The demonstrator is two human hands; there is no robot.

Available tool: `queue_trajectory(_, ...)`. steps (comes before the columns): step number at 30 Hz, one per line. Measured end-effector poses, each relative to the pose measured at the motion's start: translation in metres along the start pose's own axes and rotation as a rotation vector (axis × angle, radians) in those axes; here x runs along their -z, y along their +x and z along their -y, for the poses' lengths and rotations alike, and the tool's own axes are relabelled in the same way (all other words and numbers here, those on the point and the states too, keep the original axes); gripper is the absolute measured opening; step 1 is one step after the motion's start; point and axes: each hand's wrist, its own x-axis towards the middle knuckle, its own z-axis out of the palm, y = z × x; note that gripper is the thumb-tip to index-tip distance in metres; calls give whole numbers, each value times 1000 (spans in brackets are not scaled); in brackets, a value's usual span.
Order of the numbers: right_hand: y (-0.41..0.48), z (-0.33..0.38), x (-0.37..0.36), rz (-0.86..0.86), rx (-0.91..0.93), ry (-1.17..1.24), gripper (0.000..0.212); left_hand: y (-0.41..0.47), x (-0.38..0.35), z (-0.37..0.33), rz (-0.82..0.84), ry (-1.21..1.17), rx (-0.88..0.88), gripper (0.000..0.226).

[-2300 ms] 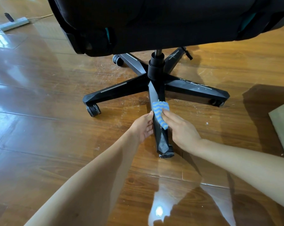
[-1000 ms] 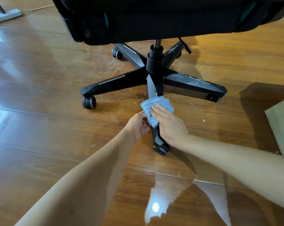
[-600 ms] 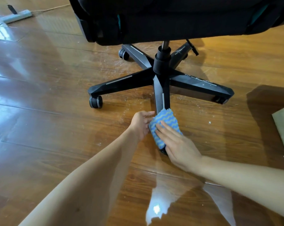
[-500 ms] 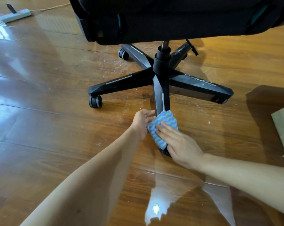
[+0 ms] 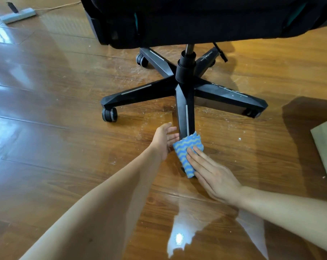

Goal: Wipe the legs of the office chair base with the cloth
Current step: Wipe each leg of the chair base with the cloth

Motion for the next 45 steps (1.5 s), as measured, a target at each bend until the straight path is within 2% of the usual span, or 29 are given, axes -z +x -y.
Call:
queue_trajectory(5, 38, -24, 5, 6, 19, -22, 45, -6, -3, -2, -2, -17, 21, 46)
queue_trajectory(9, 99, -32, 5, -41, -219, -20, 44, -12, -1, -2, -31, -45, 29, 42)
queue_trajectory(12, 106, -19, -2, -52, -286, -86, 47, -10, 0, -1, -10, -32, 31, 40)
queue_trajectory(17, 39, 9, 1, 1, -28, -93, 46, -6, 0, -6, -24, 20, 6, 48)
queue_trajectory(19, 42, 0, 3, 7, -12, -77, 43, -4, -1, -8, -44, 19, -3, 50)
queue_trajectory(24, 127, -39, 12, -37, -301, -50, 44, -5, -6, -14, -81, -36, -7, 41)
queue_trajectory(27, 169, -58, 20, -38, -394, -82, 47, 1, -7, -14, -97, -33, -32, 47)
queue_trajectory(30, 167, -48, 18, -65, -470, -91, 50, 2, -8, -18, -97, -74, -33, 43)
queue_trajectory(36, 121, -39, 6, -32, -312, -184, 45, 0, -13, -31, -44, -125, -36, 39)
queue_trajectory(41, 187, -63, 23, -19, -411, -194, 51, 6, -10, -26, -46, -115, -36, 44)
queue_trajectory(45, 235, -76, 38, 76, -456, -272, 61, 8, -4, -21, -42, -105, -22, 48)
